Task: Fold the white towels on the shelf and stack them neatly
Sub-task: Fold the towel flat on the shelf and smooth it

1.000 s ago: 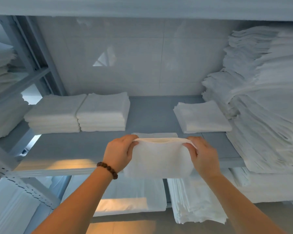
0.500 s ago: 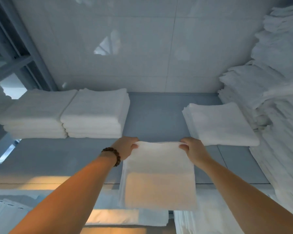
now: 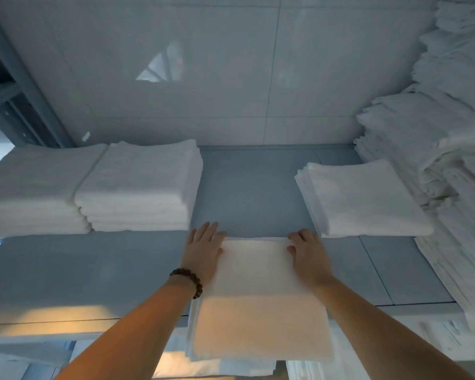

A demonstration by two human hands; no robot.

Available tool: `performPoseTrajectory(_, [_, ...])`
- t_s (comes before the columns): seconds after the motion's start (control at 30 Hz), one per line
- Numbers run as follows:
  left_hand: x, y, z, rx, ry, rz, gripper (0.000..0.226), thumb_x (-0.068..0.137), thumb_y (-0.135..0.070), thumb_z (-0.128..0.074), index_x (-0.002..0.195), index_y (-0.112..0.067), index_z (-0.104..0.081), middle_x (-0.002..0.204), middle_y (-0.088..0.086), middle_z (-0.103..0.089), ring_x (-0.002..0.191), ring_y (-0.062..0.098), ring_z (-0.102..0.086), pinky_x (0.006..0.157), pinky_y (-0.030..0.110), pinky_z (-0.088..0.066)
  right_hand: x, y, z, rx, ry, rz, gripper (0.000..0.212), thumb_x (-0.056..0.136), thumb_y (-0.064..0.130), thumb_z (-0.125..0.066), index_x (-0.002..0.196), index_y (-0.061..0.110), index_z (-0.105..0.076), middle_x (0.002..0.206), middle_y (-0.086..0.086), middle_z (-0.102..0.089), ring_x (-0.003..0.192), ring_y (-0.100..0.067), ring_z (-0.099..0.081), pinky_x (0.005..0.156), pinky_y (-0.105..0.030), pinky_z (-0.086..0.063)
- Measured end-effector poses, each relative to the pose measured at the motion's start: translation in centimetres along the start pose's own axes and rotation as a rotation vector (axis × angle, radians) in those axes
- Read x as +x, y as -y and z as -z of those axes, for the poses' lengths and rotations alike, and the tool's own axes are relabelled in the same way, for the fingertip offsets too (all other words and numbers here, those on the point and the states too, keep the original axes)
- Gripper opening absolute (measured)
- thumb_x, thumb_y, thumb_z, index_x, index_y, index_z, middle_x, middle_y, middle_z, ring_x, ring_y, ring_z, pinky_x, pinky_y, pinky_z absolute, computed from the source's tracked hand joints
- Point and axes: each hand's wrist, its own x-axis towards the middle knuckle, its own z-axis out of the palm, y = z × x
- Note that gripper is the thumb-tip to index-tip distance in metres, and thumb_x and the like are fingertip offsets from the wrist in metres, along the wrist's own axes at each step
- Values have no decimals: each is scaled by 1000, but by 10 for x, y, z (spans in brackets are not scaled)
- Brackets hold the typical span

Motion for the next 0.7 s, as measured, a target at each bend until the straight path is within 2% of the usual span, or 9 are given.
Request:
performPoseTrajectory(0.1, [-8, -22, 5, 39, -163, -38, 43, 76, -5, -63, 118, -14, -62, 136, 16, -49, 127, 35, -45, 107, 48, -31, -14, 14, 1, -33, -179, 34, 35, 78, 12, -69, 112, 10, -63, 120, -17, -57, 109, -39, -54, 91, -45, -45])
performPoseTrajectory(0.13, [-11, -29, 1, 48, -158, -79, 42, 75, -7, -62, 117, -15, -62, 134, 14, -51, 124, 33, -48, 106, 47, -31, -19, 18, -1, -36, -223, 65, 36, 75, 13, -72, 110, 11, -64, 118, -17, -59, 106, -39, -57, 90, -46, -46])
performPoseTrajectory(0.17, [-15, -35, -2, 70, -96, -88, 41, 81, -13, -55, 122, -18, -57, 138, 10, -47, 128, 30, -42, 110, 45, -25, -22, 20, -3, -39, -217, 81, 37, 76, 15, -72, 112, 12, -64, 118, -16, -60, 107, -38, -57, 91, -46, -46])
performPoseTrajectory(0.23, [-15, -37, -11, 64, 42, -13, 41, 94, -25, -38, 134, -24, -40, 146, 0, -34, 137, 21, -26, 114, 43, -10, -22, 18, -4, -48, -128, 36, 38, 85, 23, -62, 123, 19, -57, 128, -10, -55, 120, -33, -49, 100, -42, -37])
performPoseTrajectory(0.3, [-6, -29, -13, 50, 118, 30, 41, 97, -36, -35, 137, -26, -35, 143, -4, -36, 135, 19, -26, 113, 44, -8, -10, 5, -2, -70, 4, 4, 39, 91, 34, -52, 129, 26, -49, 133, 0, -50, 126, -25, -40, 104, -36, -29])
performPoseTrajectory(0.4, [16, -17, 0, 104, 196, -22, 46, 89, -51, -47, 128, -27, -43, 129, -4, -47, 122, 20, -39, 102, 41, -23, 14, -5, 11, -124, 166, 80, 42, 87, 46, -55, 125, 28, -53, 127, 3, -51, 123, -22, -40, 100, -33, -30])
performPoseTrajectory(0.5, [32, -12, 9, 126, 310, -27, 54, 79, -62, -55, 117, -24, -48, 118, -3, -54, 110, 20, -49, 91, 39, -31, 32, -4, 19, -153, 306, 193, 46, 83, 44, -62, 122, 20, -56, 122, -4, -51, 119, -24, -42, 97, -33, -35])
performPoseTrajectory(0.6, [40, -7, 10, 41, 408, -7, 57, 76, -63, -59, 113, -22, -51, 115, -2, -58, 105, 20, -54, 88, 35, -36, 39, -3, 22, -91, 403, 188, 44, 81, 40, -68, 115, 14, -57, 119, -7, -51, 114, -25, -47, 91, -32, -38])
performPoseTrajectory(0.7, [44, 0, 13, -48, 438, 8, 51, 79, -56, -61, 113, -18, -54, 114, 2, -59, 101, 22, -55, 83, 30, -41, 41, -4, 23, -48, 464, 157, 41, 84, 37, -66, 113, 10, -55, 120, -10, -54, 112, -27, -50, 86, -30, -38])
